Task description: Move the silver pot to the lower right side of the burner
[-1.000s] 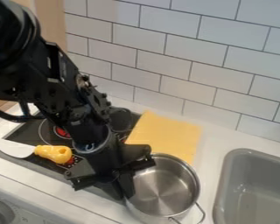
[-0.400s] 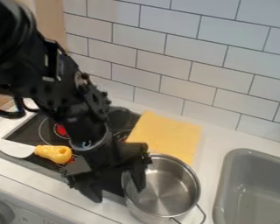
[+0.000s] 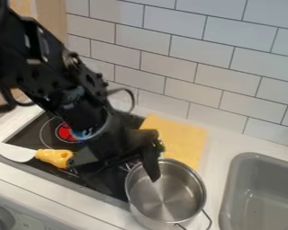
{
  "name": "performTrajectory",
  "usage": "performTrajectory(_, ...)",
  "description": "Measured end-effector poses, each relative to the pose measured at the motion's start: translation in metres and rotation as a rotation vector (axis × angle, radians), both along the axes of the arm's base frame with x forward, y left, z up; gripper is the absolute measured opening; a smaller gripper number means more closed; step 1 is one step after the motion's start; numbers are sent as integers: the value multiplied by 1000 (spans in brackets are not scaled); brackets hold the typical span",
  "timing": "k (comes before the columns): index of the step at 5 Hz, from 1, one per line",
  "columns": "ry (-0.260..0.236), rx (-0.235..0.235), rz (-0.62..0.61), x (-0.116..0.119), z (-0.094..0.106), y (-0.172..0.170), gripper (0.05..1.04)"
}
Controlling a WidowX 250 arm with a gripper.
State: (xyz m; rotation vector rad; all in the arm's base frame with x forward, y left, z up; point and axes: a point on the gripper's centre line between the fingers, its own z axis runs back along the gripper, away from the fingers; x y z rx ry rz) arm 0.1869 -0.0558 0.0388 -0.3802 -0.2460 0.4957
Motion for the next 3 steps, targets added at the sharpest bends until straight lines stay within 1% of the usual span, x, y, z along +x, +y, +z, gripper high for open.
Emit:
performTrajectory(1, -51, 10, -19, -1, 15, 1, 999)
performTrajectory(2, -91, 23, -27, -1, 24, 3, 999)
performTrajectory(3, -91, 23, -28, -1, 24, 3, 999)
